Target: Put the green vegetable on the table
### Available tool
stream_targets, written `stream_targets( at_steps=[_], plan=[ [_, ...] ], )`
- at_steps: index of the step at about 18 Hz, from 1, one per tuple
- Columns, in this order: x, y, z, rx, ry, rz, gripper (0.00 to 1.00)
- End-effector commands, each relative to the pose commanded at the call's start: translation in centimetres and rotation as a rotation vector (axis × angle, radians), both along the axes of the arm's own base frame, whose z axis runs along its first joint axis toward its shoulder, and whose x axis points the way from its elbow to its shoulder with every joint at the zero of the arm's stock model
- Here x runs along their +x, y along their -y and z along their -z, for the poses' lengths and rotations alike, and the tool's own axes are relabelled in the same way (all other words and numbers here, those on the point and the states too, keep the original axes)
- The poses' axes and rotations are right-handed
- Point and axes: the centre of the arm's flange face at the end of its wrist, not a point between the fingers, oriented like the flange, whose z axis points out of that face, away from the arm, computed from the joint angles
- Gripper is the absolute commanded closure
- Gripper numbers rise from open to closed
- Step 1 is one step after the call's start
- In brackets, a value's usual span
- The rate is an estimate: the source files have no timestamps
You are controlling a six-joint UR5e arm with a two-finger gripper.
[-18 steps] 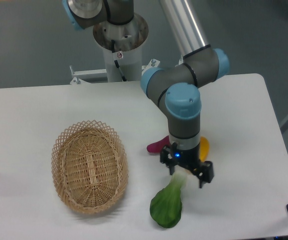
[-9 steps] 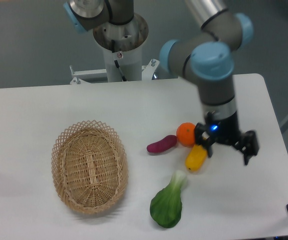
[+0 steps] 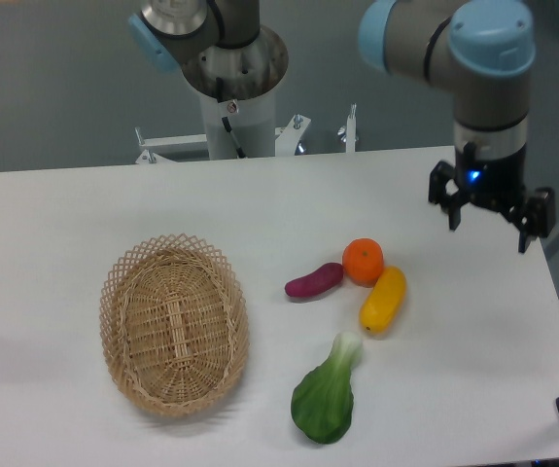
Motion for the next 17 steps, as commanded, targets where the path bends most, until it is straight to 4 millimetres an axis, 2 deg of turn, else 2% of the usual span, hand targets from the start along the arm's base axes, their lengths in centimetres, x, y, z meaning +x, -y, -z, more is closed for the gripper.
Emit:
stream_targets(
  at_steps=[5, 17],
  plan=[
    [-0.20, 0.58, 0.70, 0.028, 0.017, -0.003, 0.00],
    [-0.21, 0.56, 0.66, 0.031, 0.015, -0.006, 0.00]
  ],
)
